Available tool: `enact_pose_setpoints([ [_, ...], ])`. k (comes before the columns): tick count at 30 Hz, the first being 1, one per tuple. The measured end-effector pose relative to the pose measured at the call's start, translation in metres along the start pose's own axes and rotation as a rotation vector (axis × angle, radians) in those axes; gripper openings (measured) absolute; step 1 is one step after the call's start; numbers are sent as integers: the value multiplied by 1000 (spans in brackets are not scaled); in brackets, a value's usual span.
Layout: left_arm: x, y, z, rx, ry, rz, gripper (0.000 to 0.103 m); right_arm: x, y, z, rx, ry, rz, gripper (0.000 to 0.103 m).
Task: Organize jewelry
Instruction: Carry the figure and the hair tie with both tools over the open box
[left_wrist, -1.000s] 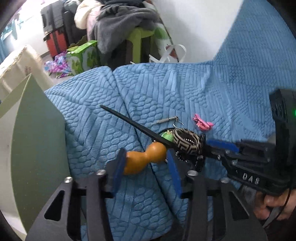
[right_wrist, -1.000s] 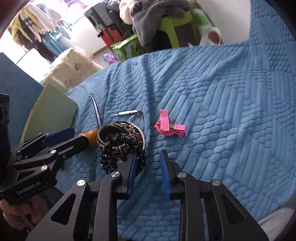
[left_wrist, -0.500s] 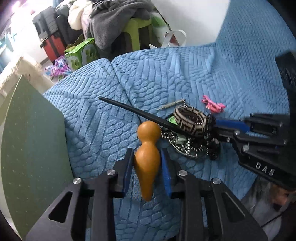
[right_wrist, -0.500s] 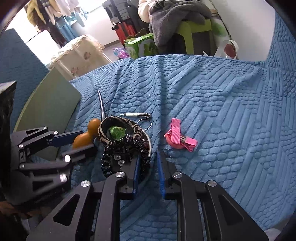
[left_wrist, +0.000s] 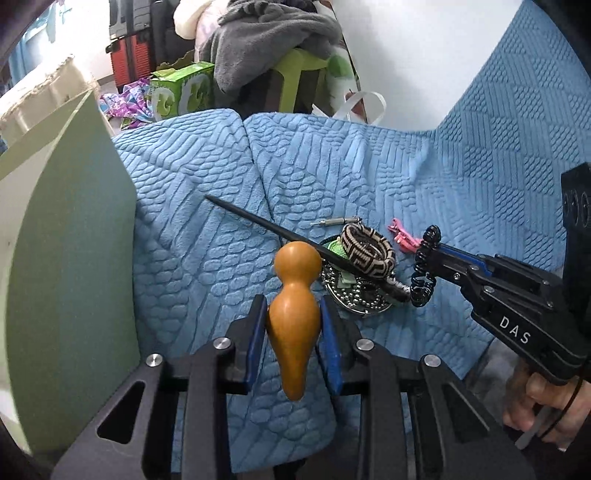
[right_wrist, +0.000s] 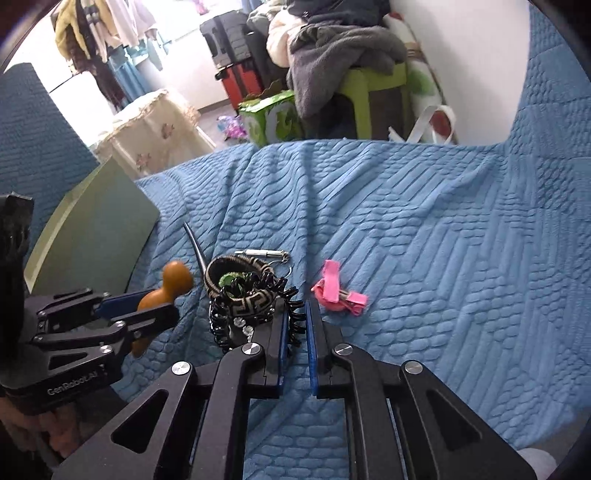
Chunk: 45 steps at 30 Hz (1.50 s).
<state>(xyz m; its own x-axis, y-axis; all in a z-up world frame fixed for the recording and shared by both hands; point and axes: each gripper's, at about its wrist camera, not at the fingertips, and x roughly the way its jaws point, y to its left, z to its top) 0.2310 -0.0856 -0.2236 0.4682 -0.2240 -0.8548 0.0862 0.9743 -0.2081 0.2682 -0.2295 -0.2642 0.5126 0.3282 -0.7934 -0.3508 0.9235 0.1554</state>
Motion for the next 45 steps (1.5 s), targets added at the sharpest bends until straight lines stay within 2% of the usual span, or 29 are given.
enact_pose_setpoints([
  [5,-10,9,-4,-53,-8,-40,30,-13,10,-2,-1,-27,-20,7],
  [10,-25,8,-12,-64,-28,-46,30,-42,21,-2,10,-122,-18,7],
  [18,-63,6,-4,-60,-110,-58,30,-42,26,-7,83,-24,-57,7],
  [23,-86,11,1,-58,-137,-51,30,-54,36,-5,81,-15,-78,7],
  [24,-89,11,3,-44,-122,-37,30,-59,40,-1,80,-20,-79,7],
  [27,-114,12,11,-24,-169,-19,30,-74,49,9,76,-41,-82,7],
  [31,-146,19,23,-26,-230,-13,30,-102,68,31,51,-114,-92,7],
  [39,-207,39,47,-35,-338,6,30,-147,107,77,6,-219,-39,8],
  [45,-231,64,55,-51,-383,33,30,-158,143,104,-33,-265,-5,8],
])
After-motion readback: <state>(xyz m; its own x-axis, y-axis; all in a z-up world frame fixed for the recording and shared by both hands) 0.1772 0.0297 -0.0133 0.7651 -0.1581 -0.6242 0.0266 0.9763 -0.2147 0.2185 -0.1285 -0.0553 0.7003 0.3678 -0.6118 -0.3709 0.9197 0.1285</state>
